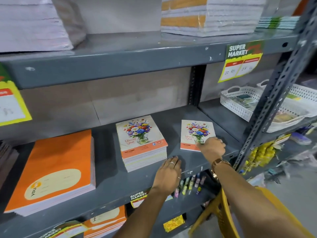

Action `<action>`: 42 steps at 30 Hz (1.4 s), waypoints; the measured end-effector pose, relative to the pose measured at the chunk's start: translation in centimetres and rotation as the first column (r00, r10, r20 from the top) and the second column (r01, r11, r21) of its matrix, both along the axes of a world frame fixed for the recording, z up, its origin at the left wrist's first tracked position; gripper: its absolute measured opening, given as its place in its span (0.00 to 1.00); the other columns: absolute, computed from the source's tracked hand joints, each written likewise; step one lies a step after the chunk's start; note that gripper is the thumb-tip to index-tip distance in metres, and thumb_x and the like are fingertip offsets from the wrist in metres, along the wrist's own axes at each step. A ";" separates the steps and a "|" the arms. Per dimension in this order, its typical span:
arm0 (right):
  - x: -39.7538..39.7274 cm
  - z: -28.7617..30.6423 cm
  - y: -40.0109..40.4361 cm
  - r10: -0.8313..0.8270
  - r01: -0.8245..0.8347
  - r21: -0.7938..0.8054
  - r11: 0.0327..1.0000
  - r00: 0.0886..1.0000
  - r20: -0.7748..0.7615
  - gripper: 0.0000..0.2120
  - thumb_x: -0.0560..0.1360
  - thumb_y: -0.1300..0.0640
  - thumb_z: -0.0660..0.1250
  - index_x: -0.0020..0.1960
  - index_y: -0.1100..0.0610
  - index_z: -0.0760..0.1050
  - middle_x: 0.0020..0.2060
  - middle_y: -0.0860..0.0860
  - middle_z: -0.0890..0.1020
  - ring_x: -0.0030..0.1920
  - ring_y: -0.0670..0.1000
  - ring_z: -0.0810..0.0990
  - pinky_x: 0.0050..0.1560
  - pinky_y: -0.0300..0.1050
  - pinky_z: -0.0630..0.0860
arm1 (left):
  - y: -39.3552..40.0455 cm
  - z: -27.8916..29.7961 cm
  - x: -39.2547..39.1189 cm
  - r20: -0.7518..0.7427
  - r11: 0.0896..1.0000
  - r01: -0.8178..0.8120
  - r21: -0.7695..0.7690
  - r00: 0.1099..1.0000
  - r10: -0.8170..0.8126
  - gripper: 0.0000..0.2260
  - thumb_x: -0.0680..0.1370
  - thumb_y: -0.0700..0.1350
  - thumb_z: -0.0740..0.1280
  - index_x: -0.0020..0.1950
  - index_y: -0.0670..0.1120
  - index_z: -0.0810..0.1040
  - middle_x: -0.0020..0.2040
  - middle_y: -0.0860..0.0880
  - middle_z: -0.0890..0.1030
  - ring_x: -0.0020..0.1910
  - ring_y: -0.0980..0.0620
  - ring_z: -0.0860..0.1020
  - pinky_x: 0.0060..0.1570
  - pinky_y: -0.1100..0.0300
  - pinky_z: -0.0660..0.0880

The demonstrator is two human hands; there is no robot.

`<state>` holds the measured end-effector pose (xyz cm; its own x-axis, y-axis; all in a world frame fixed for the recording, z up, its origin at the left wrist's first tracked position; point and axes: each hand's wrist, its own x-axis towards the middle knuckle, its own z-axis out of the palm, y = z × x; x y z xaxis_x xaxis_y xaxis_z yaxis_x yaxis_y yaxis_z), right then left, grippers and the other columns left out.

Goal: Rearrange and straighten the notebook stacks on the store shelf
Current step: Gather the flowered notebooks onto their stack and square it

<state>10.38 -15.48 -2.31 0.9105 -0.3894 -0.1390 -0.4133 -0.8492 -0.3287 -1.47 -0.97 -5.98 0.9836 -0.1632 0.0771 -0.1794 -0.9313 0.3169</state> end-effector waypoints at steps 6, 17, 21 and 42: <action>1.5 0.5 -0.7 -0.050 0.059 0.077 0.995 0.993 -0.111 0.43 0.65 0.39 0.74 0.68 0.65 0.65 0.66 0.62 0.69 0.65 0.60 0.70 0.62 0.52 0.72 | -0.6 -0.5 1.2 -0.040 0.998 0.031 0.051 0.999 -0.029 0.19 0.83 0.44 0.50 0.73 0.41 0.63 0.75 0.43 0.65 0.75 0.47 0.62 0.76 0.53 0.52; 1.5 2.7 -0.3 -0.225 0.112 0.437 0.892 0.950 0.216 0.20 0.76 0.61 0.64 0.63 0.69 0.65 0.61 0.66 0.76 0.61 0.66 0.75 0.59 0.58 0.74 | 0.0 -0.9 1.0 -0.060 0.996 0.004 0.090 0.998 0.001 0.27 0.81 0.56 0.39 0.76 0.43 0.57 0.78 0.46 0.57 0.77 0.50 0.54 0.77 0.57 0.48; 0.6 5.4 1.2 -0.186 0.009 0.405 0.914 0.898 0.400 0.14 0.77 0.62 0.61 0.61 0.65 0.68 0.59 0.66 0.78 0.59 0.66 0.76 0.57 0.57 0.74 | 1.1 -0.6 0.0 -0.074 0.997 -0.003 0.082 0.997 0.009 0.45 0.67 0.63 0.25 0.76 0.44 0.56 0.78 0.47 0.56 0.78 0.50 0.54 0.77 0.57 0.47; -6.2 7.8 13.6 -0.153 -0.065 0.781 0.622 0.967 0.202 0.11 0.74 0.61 0.64 0.51 0.67 0.79 0.49 0.63 0.83 0.45 0.60 0.77 0.41 0.43 0.66 | 11.2 0.7 -9.4 -0.190 0.977 -0.155 0.150 0.965 0.182 0.23 0.84 0.52 0.48 0.77 0.47 0.50 0.79 0.50 0.50 0.78 0.50 0.49 0.77 0.56 0.45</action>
<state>4.23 -1.85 5.46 0.9402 -0.2740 -0.2024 -0.2643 -0.2122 -0.9408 -10.89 10.18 -5.24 0.9905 0.0108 -0.1370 0.0386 -0.9786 0.2022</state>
